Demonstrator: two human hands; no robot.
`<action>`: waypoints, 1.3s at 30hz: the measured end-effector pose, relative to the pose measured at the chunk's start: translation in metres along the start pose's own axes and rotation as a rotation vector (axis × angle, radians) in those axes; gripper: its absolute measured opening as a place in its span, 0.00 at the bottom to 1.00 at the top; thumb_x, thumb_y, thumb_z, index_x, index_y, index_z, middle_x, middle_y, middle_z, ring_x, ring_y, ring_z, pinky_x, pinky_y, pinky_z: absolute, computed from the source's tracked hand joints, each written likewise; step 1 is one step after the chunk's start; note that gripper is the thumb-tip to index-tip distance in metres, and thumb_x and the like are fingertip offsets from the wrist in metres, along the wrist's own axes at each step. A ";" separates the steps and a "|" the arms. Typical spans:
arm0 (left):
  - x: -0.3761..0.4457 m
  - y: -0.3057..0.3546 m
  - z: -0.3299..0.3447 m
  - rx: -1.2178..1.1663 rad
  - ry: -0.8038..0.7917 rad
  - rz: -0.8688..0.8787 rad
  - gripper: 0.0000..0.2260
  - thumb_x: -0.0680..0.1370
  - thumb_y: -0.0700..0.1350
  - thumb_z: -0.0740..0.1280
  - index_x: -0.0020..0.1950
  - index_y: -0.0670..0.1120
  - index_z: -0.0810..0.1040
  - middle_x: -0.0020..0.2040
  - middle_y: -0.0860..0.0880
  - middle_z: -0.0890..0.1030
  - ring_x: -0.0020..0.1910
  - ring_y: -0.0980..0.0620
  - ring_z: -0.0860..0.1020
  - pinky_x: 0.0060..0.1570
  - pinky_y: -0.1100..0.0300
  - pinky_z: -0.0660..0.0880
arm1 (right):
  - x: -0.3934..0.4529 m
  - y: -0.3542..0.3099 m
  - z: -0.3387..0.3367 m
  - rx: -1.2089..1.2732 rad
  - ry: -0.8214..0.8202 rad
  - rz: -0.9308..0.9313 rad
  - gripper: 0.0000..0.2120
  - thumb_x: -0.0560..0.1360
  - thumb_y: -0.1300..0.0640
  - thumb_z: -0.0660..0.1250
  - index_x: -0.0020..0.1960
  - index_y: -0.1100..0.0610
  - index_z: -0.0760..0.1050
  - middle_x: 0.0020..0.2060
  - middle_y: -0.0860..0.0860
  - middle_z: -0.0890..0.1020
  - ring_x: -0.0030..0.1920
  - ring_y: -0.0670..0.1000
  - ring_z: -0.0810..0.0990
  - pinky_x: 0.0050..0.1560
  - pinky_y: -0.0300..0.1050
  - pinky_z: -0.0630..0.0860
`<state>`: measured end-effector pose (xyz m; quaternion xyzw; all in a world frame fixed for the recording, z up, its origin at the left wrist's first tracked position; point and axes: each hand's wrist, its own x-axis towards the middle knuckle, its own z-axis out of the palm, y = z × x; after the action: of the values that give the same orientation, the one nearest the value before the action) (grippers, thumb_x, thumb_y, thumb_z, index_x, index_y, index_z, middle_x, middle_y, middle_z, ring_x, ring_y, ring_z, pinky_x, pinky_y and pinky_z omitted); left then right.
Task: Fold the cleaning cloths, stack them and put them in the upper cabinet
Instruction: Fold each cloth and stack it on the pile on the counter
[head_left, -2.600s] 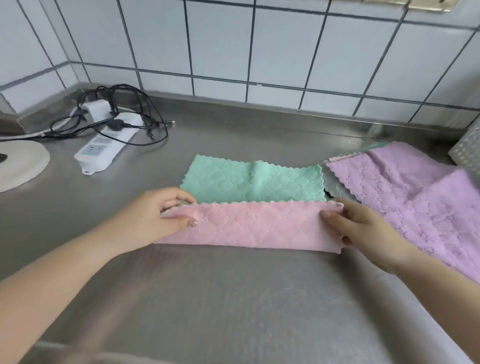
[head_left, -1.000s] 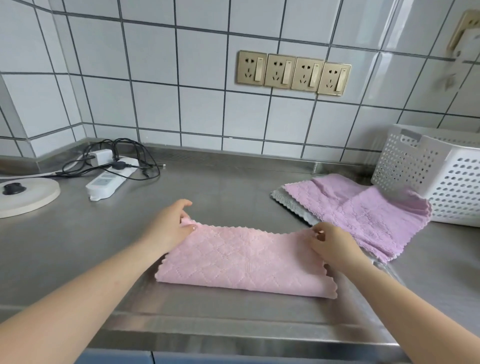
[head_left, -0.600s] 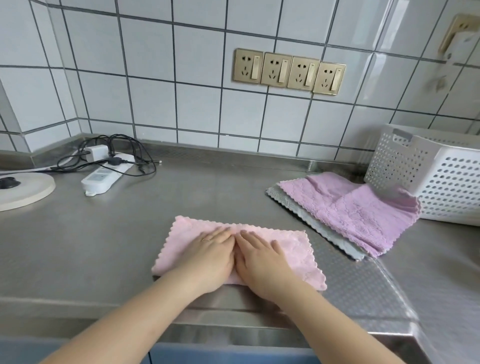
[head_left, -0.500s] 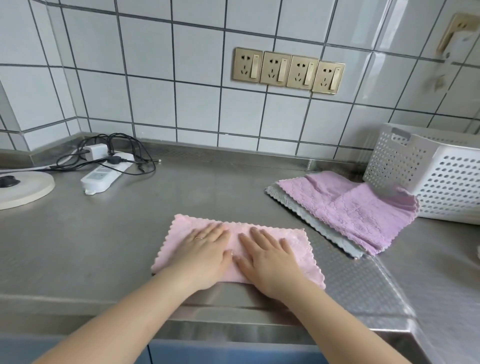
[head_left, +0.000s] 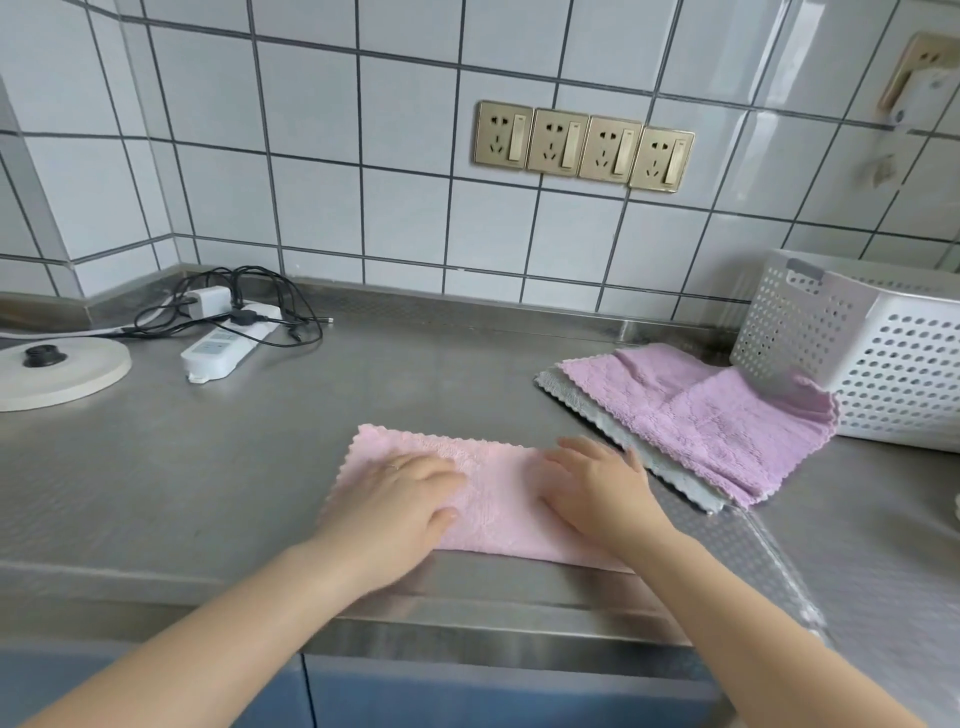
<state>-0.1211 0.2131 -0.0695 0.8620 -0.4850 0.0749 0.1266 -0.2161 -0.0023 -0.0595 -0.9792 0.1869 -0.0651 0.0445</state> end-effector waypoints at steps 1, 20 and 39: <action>-0.004 0.009 -0.002 -0.058 0.054 0.085 0.17 0.76 0.53 0.56 0.60 0.53 0.77 0.61 0.55 0.78 0.61 0.52 0.74 0.67 0.58 0.65 | 0.008 -0.008 -0.002 0.079 0.037 -0.056 0.16 0.77 0.48 0.60 0.64 0.44 0.73 0.68 0.43 0.70 0.69 0.45 0.67 0.73 0.54 0.54; -0.024 -0.014 -0.004 0.197 0.119 0.157 0.05 0.65 0.46 0.61 0.35 0.53 0.77 0.37 0.57 0.78 0.35 0.54 0.79 0.34 0.64 0.74 | 0.026 -0.030 -0.014 0.017 -0.088 -0.093 0.09 0.74 0.56 0.63 0.50 0.53 0.81 0.49 0.52 0.83 0.51 0.57 0.79 0.49 0.48 0.77; -0.061 -0.027 -0.031 -0.106 -0.386 0.170 0.26 0.72 0.56 0.52 0.71 0.63 0.62 0.71 0.69 0.51 0.72 0.72 0.46 0.74 0.60 0.42 | -0.074 0.016 -0.021 0.075 -0.146 -0.706 0.25 0.71 0.54 0.61 0.68 0.49 0.72 0.68 0.48 0.73 0.67 0.46 0.71 0.67 0.41 0.67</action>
<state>-0.1295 0.2855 -0.0595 0.8087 -0.5743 -0.1068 0.0697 -0.2929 0.0089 -0.0492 -0.9831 -0.1691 -0.0131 0.0685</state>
